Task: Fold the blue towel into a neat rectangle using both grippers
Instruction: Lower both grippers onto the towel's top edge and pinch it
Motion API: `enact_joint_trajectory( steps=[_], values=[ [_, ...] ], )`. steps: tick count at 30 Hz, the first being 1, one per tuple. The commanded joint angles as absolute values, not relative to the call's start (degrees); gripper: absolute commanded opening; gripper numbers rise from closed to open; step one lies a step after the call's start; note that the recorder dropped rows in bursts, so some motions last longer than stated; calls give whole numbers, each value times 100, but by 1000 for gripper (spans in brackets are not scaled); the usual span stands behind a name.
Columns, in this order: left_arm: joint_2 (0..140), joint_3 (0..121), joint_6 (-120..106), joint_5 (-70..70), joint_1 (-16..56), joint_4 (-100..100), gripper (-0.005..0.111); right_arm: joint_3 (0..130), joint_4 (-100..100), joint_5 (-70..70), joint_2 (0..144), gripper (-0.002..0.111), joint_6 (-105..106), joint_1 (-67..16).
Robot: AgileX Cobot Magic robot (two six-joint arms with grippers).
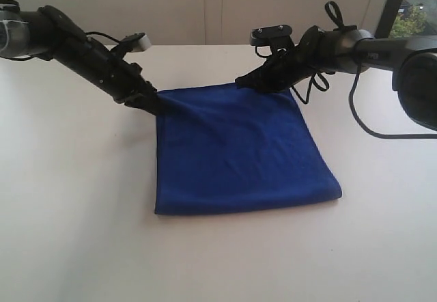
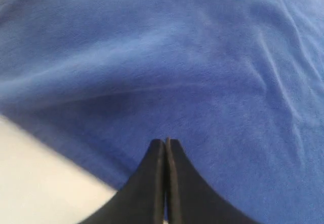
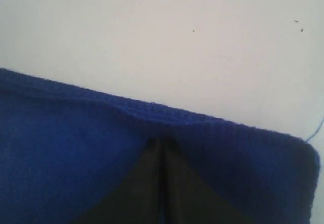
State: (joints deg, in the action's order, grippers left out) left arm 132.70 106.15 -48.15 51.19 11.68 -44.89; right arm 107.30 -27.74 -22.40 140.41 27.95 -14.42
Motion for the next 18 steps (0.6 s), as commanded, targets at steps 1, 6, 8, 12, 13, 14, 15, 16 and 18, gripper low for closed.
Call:
enact_joint_trajectory(
  steps=[1, 6, 8, 12, 13, 14, 15, 16, 18],
  values=[
    [13196, 10569, -5013, 4961, 1517, -4208, 0, 10744, -2752, -2366, 14084, 0, 2832, -1434],
    [13224, 10569, -4739, 4796, 1733, -3691, 0, 10744, -2752, -2368, 14084, 0, 2832, -1434],
    [13254, 10569, -4739, 4778, 1786, -3650, 0, 10744, -2752, -2368, 14084, 0, 2832, -1434],
    [13335, 10569, -4454, 4772, 1808, -3309, 0, 10744, -2752, -2368, 14084, 0, 2832, -1434],
    [13375, 10569, -4311, 4787, 1808, -3078, 0, 10744, -2752, -2368, 14084, 0, 2832, -1434],
    [13401, 10569, -4181, 4833, 1808, -2958, 0, 10744, -2752, -2368, 14084, 0, 2832, -1434],
    [13412, 10569, -4135, 4903, 1808, -2853, 0, 10744, -2752, -2352, 14084, 0, 2832, -1434],
    [13424, 10569, -4108, 4963, 1808, -2780, 0, 10744, -2752, -2352, 14084, 0, 2832, -1434],
    [13424, 10569, -4048, 5040, 1808, -2583, 0, 10744, -2752, -2352, 14084, 0, 2832, -1434]
  ],
)
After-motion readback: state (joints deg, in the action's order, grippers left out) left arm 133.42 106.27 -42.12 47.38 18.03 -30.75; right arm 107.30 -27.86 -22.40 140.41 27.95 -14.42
